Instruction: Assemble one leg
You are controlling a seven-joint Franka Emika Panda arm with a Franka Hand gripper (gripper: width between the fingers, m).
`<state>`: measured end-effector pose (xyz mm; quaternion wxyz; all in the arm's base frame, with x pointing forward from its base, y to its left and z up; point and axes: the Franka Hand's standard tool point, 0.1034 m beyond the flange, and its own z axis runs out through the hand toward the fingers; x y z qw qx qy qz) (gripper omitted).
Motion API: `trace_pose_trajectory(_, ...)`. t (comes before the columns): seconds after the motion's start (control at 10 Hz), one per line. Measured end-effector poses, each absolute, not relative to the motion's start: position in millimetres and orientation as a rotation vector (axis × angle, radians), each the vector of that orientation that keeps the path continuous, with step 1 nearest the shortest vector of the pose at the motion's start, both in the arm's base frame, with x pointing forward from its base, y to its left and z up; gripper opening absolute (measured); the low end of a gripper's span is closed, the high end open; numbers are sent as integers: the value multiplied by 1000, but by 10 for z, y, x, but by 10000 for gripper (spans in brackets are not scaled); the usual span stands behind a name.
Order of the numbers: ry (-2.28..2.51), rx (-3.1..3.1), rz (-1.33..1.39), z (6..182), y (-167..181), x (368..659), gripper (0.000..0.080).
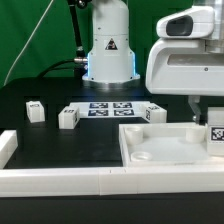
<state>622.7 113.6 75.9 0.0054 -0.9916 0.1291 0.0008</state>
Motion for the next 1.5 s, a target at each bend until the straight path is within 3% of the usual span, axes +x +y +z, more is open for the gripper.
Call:
trace_pose_trajectory(0.1, 408, -3104, 3, 758, 1135, 6226, 291)
trace_pose_trajectory(0.3, 519, -3080, 3, 750, 1135, 6227, 291)
trace_pose_trajectory(1.0, 1791, -2491, 5, 728, 1165, 6221, 292)
trace_pose_trajectory(1.5, 2379, -1925, 49, 730, 1156, 6222, 292)
